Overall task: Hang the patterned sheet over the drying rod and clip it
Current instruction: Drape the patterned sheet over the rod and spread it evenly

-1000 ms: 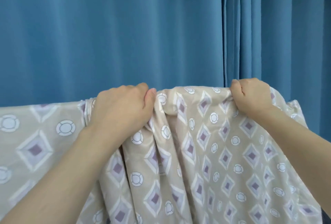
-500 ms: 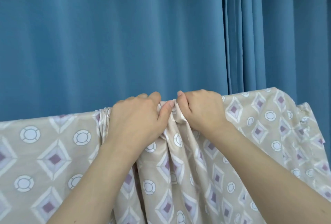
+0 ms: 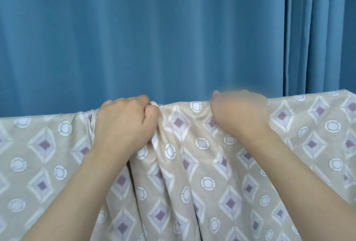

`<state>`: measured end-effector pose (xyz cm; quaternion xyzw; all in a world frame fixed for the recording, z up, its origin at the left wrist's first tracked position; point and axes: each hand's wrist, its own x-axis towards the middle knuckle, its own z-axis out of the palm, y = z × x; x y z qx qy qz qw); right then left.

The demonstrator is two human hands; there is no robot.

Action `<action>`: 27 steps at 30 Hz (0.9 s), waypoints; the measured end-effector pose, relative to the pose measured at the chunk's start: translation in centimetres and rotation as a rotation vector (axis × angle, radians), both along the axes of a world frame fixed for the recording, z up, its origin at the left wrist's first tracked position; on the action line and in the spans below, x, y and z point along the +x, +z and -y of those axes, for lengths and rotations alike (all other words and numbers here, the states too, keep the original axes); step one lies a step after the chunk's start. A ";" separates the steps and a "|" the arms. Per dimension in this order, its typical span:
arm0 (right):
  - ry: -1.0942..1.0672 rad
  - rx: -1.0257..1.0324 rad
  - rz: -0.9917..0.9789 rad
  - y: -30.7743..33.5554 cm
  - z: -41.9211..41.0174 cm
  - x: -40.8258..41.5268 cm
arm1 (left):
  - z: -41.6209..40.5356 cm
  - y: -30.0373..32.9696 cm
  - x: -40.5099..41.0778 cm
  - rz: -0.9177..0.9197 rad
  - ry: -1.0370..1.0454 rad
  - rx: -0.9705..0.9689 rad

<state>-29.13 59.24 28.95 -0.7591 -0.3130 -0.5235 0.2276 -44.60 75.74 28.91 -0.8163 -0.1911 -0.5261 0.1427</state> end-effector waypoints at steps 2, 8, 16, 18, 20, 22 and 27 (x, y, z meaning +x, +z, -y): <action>0.017 0.021 0.029 -0.1 0.1 0.0 | -0.7 -0.1 -0.9 0.030 0.022 -0.020; -0.045 -0.049 -0.122 0.5 0.9 -0.2 | 0.0 -0.9 0.6 0.100 0.036 0.045; 0.157 -0.048 -0.126 0.6 -3.5 -4.1 | -1.1 -0.9 1.3 0.159 -0.076 0.131; 0.082 -0.023 -0.043 0.0 -5.1 -4.3 | -1.8 -1.0 0.9 0.158 -0.095 0.138; 0.022 0.064 0.063 -0.7 -6.1 -4.4 | -2.4 -1.2 0.6 0.163 -0.112 0.151; -0.018 0.155 0.123 -1.2 -6.8 -4.3 | -2.6 -1.4 0.1 0.169 -0.133 0.166; -0.055 0.230 0.185 -1.4 -8.4 -5.0 | -4.0 -1.2 -1.1 0.157 -0.183 0.176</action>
